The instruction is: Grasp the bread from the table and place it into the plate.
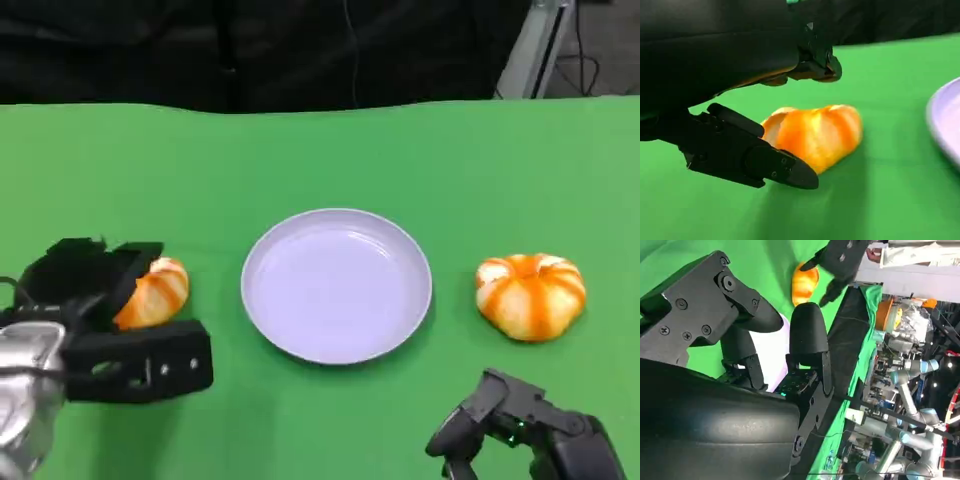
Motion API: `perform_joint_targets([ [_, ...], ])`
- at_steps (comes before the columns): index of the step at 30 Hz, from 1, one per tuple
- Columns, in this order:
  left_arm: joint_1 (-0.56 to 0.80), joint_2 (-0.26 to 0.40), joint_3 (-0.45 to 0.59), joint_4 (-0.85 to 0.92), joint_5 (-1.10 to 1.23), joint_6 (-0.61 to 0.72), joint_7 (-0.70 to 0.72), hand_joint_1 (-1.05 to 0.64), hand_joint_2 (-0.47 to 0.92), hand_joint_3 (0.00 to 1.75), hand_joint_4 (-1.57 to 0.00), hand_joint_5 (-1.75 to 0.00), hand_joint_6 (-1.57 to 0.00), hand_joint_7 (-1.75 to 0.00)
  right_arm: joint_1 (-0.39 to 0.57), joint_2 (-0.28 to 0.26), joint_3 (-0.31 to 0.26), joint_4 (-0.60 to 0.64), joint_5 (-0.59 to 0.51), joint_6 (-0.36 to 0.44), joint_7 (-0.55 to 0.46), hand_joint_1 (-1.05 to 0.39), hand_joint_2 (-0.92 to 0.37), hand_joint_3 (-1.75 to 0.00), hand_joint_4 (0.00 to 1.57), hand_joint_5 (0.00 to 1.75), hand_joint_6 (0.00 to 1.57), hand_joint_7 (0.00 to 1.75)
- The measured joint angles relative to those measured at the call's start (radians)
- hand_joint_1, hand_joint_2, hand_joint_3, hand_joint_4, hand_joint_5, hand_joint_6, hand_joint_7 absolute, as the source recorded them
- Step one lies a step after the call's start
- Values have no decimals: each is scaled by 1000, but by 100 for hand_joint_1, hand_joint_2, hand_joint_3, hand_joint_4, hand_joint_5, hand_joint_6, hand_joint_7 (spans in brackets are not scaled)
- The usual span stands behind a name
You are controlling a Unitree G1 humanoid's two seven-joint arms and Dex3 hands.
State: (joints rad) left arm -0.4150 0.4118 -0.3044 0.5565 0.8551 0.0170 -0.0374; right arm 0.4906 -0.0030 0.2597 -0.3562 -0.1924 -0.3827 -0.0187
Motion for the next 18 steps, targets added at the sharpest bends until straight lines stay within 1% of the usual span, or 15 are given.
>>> perform_joint_targets([
  [3, -79, -24, -45, 152, -3, 4, 8, -52, 92, 9, -11, -27, -27, -1, 1, 0, 1, 0, 0, 0, -2, -8, -36, -127, 71, 161, 78, 130],
  [7, -168, -59, -86, 339, -31, -11, 20, -44, 92, 8, -21, -23, -33, -2, 4, 0, 3, -1, -1, 0, -3, -9, -36, -128, 71, 160, 78, 129],
  [8, -188, -67, -90, 373, -43, -17, 25, -39, 92, 10, -34, -22, -41, -3, 4, 0, 3, -1, -1, 0, -3, -9, -36, -128, 71, 161, 78, 129],
  [10, -212, -72, -97, 427, -59, -36, 50, -34, 92, 14, -53, -19, -55, -4, 4, 1, 4, -1, -1, 0, -3, -9, -36, -128, 71, 161, 78, 129],
  [11, -217, -73, -99, 447, -66, -48, 67, -31, 92, 16, -66, -18, -65, -5, 4, 0, 4, -1, -1, 0, -3, -9, -36, -127, 71, 161, 78, 129],
  [12, -219, -73, -103, 462, -73, -62, 89, -30, 92, 17, -71, -17, -69, -5, 4, 0, 4, -1, -1, 0, -3, -9, -36, -127, 71, 161, 79, 129],
  [13, -220, -73, -107, 475, -79, -75, 108, -26, 92, 18, -85, -44, -91, -9, 4, 0, 4, -1, -1, 0, -3, -9, -36, -127, 71, 161, 79, 129],
  [14, -221, -73, -107, 485, -87, -90, 129, -24, 92, 17, -87, -87, -110, -11, 4, 0, 4, -1, -2, 0, -4, -9, -36, -127, 71, 161, 79, 129],
  [15, -221, -71, -106, 490, -96, -108, 154, -23, 92, 16, -87, -98, -115, -11, 4, 0, 4, -1, -2, 0, -4, -9, -37, -127, 71, 161, 79, 129],
  [16, -221, -69, -105, 491, -109, -126, 174, -21, 91, 11, -84, -143, -97, -87, 4, 0, 4, -1, -2, 0, -4, -8, -37, -127, 71, 160, 78, 129],
  [17, -219, -64, -104, 491, -118, -150, 203, -20, 92, 9, -85, -162, -77, -139, 3, 0, 4, -1, -2, 0, -4, -8, -37, -128, 71, 160, 79, 130],
  [18, -213, -58, -101, 489, -122, -177, 240, -19, 92, 11, -85, -168, -70, -156, 1, -1, 4, -1, -2, 0, -4, -8, -37, -128, 71, 160, 79, 130],
])
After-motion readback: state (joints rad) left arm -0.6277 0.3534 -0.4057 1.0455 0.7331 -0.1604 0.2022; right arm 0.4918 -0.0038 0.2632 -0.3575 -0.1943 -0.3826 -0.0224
